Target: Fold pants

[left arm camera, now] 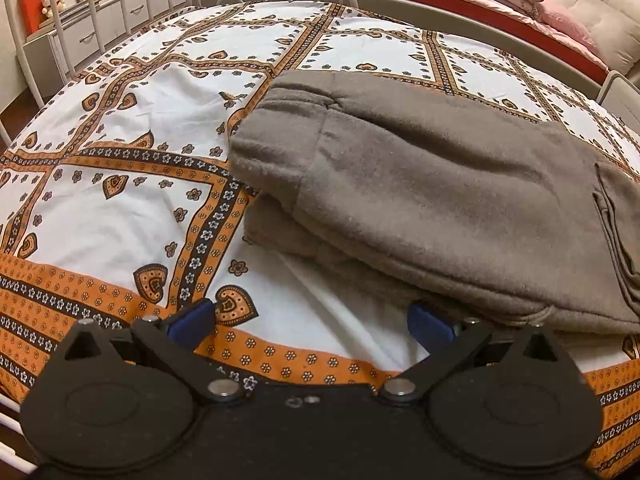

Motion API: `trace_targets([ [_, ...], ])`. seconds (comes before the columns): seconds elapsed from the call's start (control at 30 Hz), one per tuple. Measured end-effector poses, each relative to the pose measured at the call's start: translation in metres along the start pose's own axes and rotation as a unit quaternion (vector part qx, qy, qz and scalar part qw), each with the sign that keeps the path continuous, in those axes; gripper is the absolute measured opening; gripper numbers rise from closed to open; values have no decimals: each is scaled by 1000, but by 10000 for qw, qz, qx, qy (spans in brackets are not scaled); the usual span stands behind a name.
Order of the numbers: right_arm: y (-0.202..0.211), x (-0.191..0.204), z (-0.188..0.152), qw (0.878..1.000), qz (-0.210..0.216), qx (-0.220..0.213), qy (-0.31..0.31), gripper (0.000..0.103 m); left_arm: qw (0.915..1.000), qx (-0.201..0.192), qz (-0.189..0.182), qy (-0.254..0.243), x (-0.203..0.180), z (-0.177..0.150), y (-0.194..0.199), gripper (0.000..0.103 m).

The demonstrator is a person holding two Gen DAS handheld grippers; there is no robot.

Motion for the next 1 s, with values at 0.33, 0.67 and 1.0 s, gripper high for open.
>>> trace_targets([
  [0.33, -26, 17, -17, 9995, 250, 186, -95, 20, 9994, -52, -348, 66, 4, -6, 9, 97],
  [0.67, -1, 35, -15, 9992, 389, 39, -25, 16, 9944, -253, -847, -585, -12, -25, 34, 96],
  [1.0, 11, 46, -21, 9997, 147, -145, 158, 22, 9942, -206, -817, -670, 0, -33, 35, 96],
])
Point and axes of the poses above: each gripper's, at about its wrist camera, not at the fingertips, and y roughly against the way its jaws point, x to its left, z to its top, the point moved 4 cm from there along -y, roughly the way its jaws point, and after that the axes turned 2 degrees about -y, right-handed, at the moved point
